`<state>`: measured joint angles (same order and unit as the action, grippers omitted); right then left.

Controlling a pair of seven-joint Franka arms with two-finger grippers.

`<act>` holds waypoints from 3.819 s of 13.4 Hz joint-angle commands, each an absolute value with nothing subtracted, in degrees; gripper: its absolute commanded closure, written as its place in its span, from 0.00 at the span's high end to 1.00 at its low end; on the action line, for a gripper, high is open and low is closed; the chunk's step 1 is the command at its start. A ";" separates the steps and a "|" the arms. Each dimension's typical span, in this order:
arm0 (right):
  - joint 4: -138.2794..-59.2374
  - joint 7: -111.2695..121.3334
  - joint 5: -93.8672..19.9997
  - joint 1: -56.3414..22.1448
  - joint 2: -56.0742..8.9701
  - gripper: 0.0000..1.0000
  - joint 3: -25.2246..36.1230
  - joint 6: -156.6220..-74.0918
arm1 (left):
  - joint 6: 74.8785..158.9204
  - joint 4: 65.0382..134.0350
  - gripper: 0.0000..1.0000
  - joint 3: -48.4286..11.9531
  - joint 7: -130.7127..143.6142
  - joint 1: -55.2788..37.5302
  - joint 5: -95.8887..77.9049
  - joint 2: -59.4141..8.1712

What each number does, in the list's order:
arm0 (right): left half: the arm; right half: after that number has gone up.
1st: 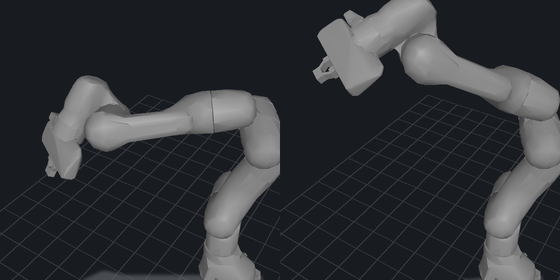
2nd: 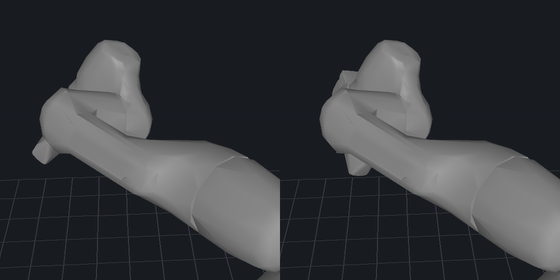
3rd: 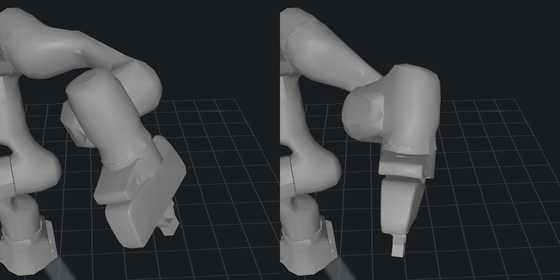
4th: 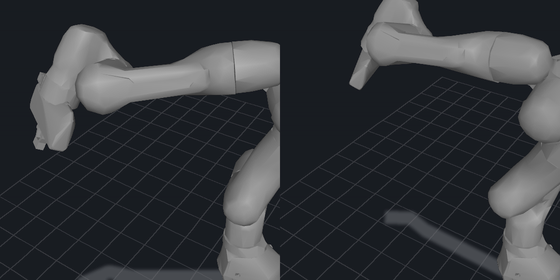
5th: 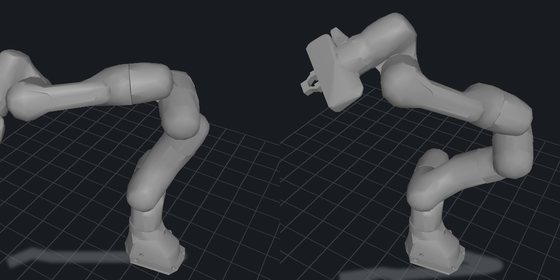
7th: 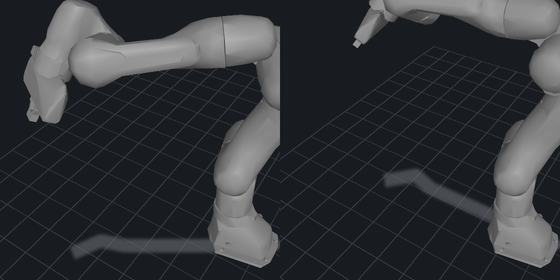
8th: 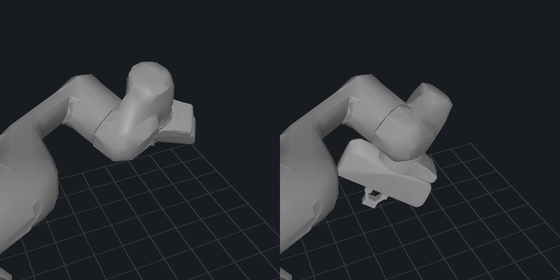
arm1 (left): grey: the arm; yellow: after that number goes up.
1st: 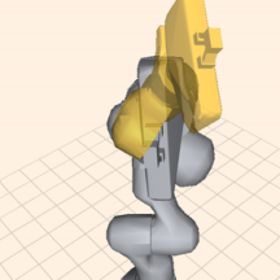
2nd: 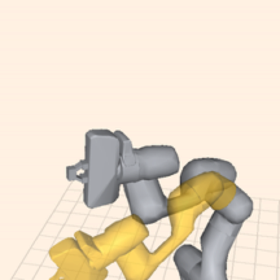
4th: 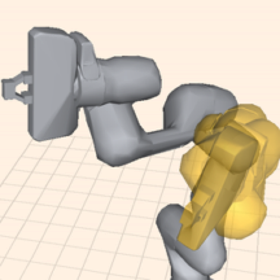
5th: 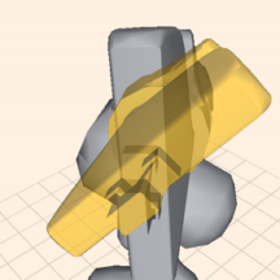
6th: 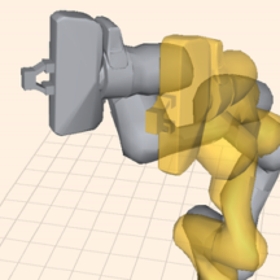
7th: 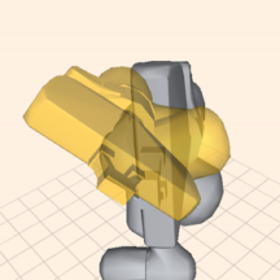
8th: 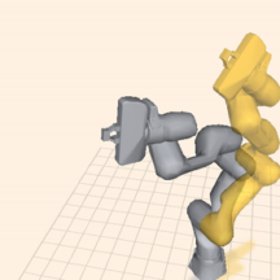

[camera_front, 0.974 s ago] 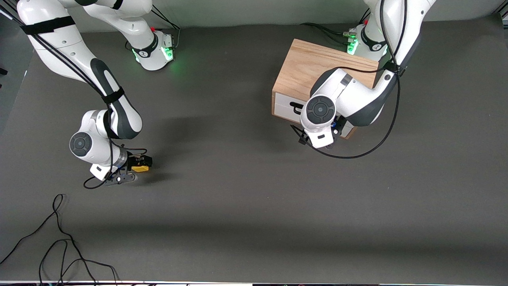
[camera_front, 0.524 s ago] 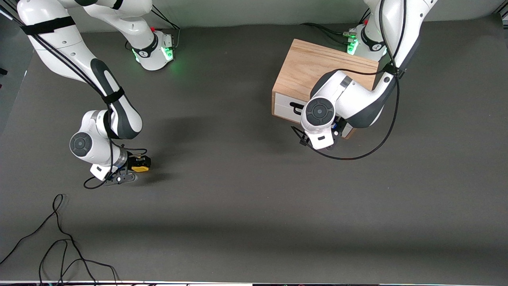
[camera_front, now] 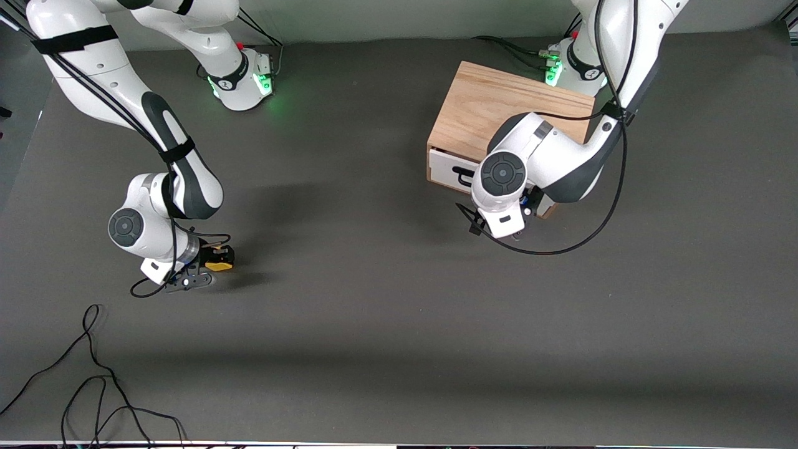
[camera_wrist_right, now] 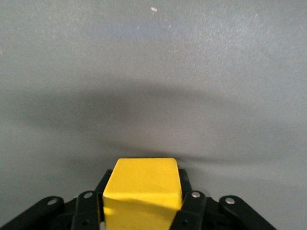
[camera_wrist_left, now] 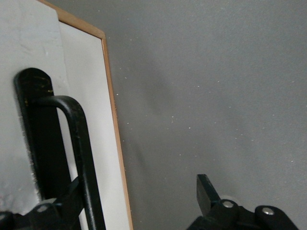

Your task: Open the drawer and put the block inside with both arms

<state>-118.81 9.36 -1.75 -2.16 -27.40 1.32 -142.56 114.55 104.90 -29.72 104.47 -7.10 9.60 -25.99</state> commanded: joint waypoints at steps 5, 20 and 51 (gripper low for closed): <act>-103.58 10.02 -4.39 -2.02 -19.34 0.00 1.67 -114.94 | 121.10 93.96 1.00 -29.18 106.00 -7.82 12.30 -33.48; -77.00 -8.30 -4.57 -10.79 -19.42 0.00 0.53 -89.21 | 127.18 86.40 1.00 -28.30 108.63 -9.40 17.22 -38.14; -63.28 -70.13 -5.36 -53.52 -47.28 0.00 0.61 -114.87 | 86.04 92.90 1.00 -28.74 7.48 27.06 1.93 -2.11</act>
